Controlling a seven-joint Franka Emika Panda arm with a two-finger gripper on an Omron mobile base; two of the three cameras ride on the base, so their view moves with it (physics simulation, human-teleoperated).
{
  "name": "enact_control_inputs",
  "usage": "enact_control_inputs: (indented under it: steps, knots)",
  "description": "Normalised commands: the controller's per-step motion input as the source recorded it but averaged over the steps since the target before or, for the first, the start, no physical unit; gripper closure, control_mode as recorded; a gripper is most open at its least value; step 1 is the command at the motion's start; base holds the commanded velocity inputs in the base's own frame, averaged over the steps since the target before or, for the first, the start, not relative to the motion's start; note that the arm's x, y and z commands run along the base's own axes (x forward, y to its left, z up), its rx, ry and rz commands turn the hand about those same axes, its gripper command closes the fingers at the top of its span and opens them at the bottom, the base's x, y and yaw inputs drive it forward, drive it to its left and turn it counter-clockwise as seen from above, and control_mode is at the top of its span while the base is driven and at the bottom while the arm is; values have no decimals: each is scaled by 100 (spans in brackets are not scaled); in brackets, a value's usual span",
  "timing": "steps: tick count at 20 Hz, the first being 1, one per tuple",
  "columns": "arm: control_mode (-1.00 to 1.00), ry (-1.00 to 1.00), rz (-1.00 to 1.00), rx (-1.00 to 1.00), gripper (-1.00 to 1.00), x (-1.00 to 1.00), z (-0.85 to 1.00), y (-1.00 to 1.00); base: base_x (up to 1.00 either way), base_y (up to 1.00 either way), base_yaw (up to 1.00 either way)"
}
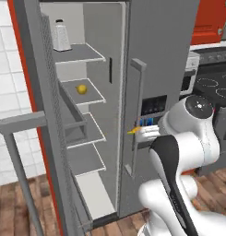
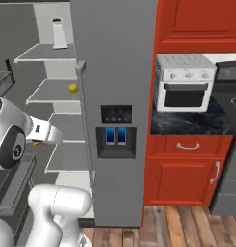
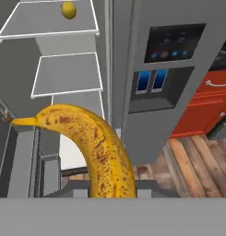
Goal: Pick the pear and banana from the fridge and place them on the plate next to the blender to make a fruit smoothie.
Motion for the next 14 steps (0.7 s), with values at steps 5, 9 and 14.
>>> enact_control_inputs:
  steps: [5,9,14]
  knots:
    - [100,0,0,0,100,0,0,0,-7,-68,-67]
    - [100,0,0,0,100,0,0,0,0,-73,-66]
    - [100,0,0,0,100,0,0,0,0,-67,-68]
